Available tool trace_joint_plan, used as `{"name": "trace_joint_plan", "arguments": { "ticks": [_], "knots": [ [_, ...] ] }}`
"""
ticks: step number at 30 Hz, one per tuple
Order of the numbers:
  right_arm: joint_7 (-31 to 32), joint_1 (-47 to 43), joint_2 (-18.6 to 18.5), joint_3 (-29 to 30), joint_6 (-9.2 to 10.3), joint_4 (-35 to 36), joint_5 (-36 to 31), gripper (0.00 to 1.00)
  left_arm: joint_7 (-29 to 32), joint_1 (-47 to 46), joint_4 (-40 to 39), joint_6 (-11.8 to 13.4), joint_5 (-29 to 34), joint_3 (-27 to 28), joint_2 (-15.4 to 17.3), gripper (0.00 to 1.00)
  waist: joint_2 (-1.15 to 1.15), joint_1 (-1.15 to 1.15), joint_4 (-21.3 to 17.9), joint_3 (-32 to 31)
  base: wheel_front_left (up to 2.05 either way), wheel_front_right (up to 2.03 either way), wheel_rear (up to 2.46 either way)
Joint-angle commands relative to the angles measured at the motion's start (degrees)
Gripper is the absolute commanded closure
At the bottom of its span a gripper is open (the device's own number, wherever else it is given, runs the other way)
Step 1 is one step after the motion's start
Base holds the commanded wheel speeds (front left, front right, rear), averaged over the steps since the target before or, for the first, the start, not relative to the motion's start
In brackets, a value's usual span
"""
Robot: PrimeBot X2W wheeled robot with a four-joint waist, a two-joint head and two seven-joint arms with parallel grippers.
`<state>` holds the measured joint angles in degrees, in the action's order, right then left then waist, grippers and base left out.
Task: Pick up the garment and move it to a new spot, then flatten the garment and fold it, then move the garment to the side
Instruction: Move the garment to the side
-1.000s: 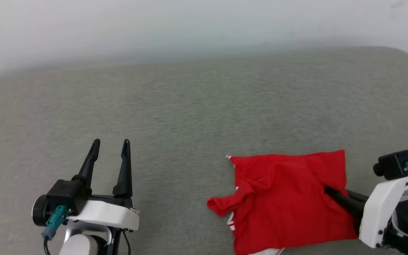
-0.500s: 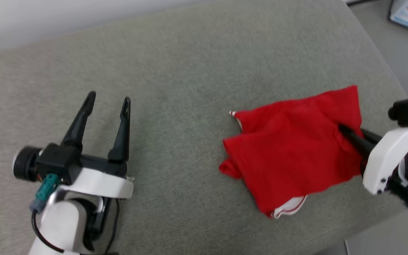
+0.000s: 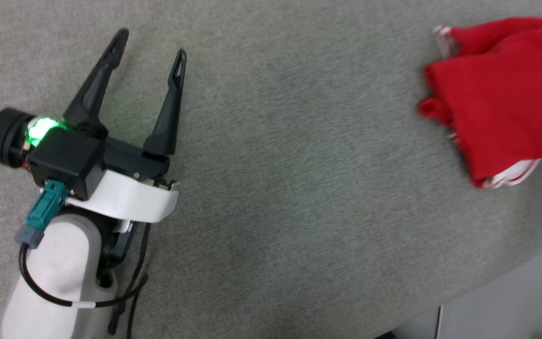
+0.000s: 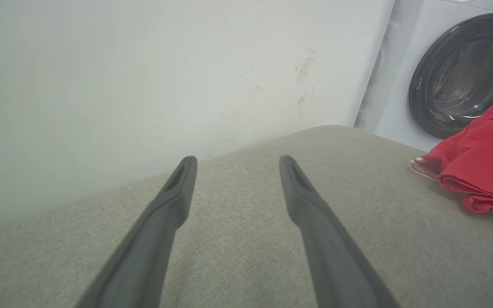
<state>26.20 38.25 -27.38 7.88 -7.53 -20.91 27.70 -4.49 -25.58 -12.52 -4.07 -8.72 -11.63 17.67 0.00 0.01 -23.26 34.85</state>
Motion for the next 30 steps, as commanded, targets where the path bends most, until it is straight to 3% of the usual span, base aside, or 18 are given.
{"name": "trace_joint_plan", "arguments": {
  "ticks": [1, 7, 8, 9, 10, 11, 22, 30],
  "knots": [
    [-0.9, 2.0, -0.9, 1.5, 0.09, -1.6, -0.9, 1.00, 0.5, -1.6, -0.8, -0.5, 0.5, -0.3, 0.3, 0.00, 0.00, -0.01, 1.6, 2.9, 0.00, 0.00, 0.00],
    [-9.1, 5.9, -3.1, 3.4, 0.09, -8.4, -2.6, 1.00, 1.2, -4.4, -1.9, -0.7, 0.7, -1.2, 0.7, 0.00, 0.00, -0.01, 3.2, 5.4, 0.00, 0.00, 0.00],
    [-9.8, 6.0, -3.7, 3.2, 0.09, -10.0, -3.4, 0.90, 1.1, -4.6, -1.7, -0.8, 0.6, -1.3, 0.6, 0.00, 0.00, -0.01, 3.4, 5.6, 0.00, 0.00, 0.00],
    [-10.8, 6.5, -4.2, 3.3, 0.09, -11.7, -3.5, 0.67, 1.0, -4.8, -1.5, -0.8, 0.5, -1.5, 0.5, 0.00, 0.00, -0.01, 3.8, 5.6, 0.00, 0.00, 0.00],
    [-11.9, 7.1, -4.3, 3.5, 0.09, -13.4, -3.2, 0.12, 0.8, -4.9, -1.3, -0.7, 0.4, -1.6, 0.4, 0.00, 0.00, -0.01, 4.1, 5.5, 0.00, 0.00, 0.00],
    [-13.4, 7.5, -4.7, 3.7, 0.09, -15.1, -3.7, 0.00, 0.5, -5.0, -1.1, -0.6, 0.3, -1.8, 0.1, 0.00, 0.00, -0.01, 4.5, 5.3, 0.00, 0.00, 0.00],
    [-31.9, 10.0, -4.9, 12.3, 0.10, -27.7, -14.6, 0.00, -3.2, -1.3, 3.0, 1.2, -1.4, -1.6, -1.6, 0.00, 0.00, -0.01, 7.8, -1.4, 0.00, 0.00, 0.00],
    [-40.0, 4.9, -1.2, 13.0, 0.09, -27.1, -19.1, 0.00, -6.9, 5.6, 8.3, 3.3, -4.1, -0.6, -3.9, 0.00, 0.00, -0.01, 11.0, -11.5, 0.00, 0.00, 0.00]
  ]
}}
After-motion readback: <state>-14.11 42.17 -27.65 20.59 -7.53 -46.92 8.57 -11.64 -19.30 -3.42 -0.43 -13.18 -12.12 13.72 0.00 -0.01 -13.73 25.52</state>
